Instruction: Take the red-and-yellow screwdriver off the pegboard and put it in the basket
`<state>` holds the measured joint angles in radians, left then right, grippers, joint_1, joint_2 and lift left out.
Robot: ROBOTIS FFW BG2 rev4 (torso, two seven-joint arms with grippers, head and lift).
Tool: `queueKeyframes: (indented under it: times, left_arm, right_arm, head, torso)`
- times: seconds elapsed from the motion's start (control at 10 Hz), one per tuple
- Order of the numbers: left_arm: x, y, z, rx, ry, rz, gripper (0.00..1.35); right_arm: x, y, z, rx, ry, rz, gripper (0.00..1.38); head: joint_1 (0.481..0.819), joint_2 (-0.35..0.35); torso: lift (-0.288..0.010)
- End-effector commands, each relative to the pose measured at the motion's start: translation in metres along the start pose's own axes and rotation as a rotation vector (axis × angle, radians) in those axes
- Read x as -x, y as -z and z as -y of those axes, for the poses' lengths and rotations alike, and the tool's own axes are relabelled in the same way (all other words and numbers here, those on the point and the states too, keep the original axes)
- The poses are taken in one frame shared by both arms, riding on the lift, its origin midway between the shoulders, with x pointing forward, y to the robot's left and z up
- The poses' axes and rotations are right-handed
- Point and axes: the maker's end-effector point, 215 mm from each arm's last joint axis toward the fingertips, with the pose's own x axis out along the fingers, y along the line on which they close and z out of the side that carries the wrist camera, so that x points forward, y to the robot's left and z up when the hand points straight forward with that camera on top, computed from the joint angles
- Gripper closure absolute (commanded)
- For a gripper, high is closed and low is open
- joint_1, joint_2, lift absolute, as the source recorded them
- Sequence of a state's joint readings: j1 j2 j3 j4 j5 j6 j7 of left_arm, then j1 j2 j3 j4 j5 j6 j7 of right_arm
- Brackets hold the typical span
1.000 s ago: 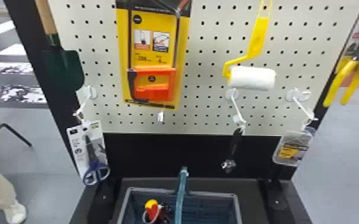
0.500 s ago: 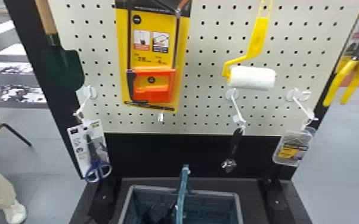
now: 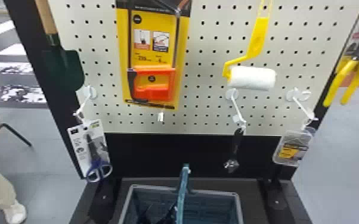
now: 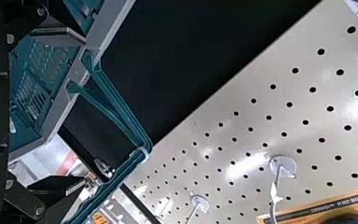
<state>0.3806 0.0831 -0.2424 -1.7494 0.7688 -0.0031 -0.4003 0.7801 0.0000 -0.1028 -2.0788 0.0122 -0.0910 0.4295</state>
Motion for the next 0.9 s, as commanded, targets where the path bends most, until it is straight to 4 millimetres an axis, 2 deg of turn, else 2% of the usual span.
queueKeyframes:
  times: [0.0, 0.8]
  left_arm:
    - [0.0, -0.0006, -0.0001, -0.001, 0.0, 0.002, 0.24]
    - [0.0032, -0.0045, -0.0032, -0.021, -0.02, 0.016, 0.24]
  right_arm:
    - [0.0, 0.0007, -0.0001, -0.001, 0.0, -0.001, 0.23]
    - [-0.0006, -0.0005, -0.0001, 0.001, -0.001, 0.002, 0.23]
  head:
    - [0.549, 0.0]
    - [0.549, 0.0]
  torso:
    - [-0.1]
    - [-0.1]
